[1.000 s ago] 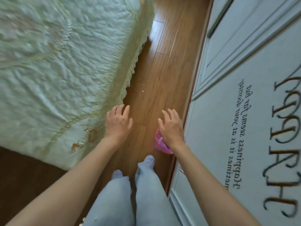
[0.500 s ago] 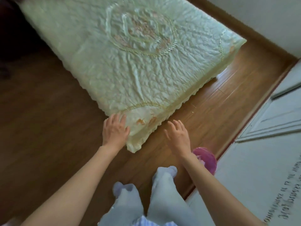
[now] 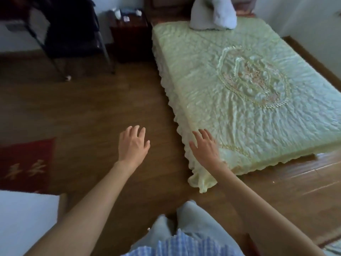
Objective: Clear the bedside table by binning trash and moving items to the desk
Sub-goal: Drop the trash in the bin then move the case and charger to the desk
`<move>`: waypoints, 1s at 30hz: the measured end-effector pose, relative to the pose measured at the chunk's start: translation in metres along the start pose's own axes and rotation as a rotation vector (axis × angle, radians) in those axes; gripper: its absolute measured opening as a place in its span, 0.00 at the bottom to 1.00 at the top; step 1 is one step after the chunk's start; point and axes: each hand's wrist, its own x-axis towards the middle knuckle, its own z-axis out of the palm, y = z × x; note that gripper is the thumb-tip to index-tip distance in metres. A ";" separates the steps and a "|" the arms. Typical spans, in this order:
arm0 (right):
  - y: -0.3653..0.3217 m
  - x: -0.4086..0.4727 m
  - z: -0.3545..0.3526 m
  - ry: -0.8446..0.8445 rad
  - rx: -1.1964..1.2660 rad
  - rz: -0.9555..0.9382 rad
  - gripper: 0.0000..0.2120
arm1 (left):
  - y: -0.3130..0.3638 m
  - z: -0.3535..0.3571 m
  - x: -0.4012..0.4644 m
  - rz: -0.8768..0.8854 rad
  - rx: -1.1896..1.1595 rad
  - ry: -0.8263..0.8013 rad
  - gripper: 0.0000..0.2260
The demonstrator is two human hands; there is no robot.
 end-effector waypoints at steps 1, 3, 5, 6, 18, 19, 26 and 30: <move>-0.012 0.013 -0.002 0.005 -0.005 -0.031 0.24 | -0.012 -0.004 0.002 -0.030 0.001 0.004 0.22; -0.035 0.040 -0.005 0.013 -0.009 -0.086 0.24 | -0.035 -0.011 0.010 -0.083 0.008 0.016 0.22; -0.055 0.069 -0.008 0.022 -0.018 -0.131 0.24 | -0.055 -0.018 0.022 -0.124 0.010 0.041 0.21; -0.064 0.085 -0.010 0.027 -0.020 -0.150 0.24 | -0.065 -0.021 0.031 -0.136 0.013 0.056 0.21; -0.138 0.314 -0.035 0.079 -0.008 -0.288 0.23 | -0.142 -0.057 0.241 -0.193 0.073 0.110 0.22; -0.143 0.334 -0.039 0.084 -0.008 -0.294 0.23 | -0.146 -0.061 0.262 -0.197 0.075 0.108 0.22; -0.173 0.457 -0.073 0.116 0.007 -0.342 0.23 | -0.170 -0.078 0.380 -0.212 0.059 0.129 0.22; -0.188 0.521 -0.082 0.125 0.001 -0.360 0.23 | -0.192 -0.079 0.440 -0.218 0.057 0.128 0.22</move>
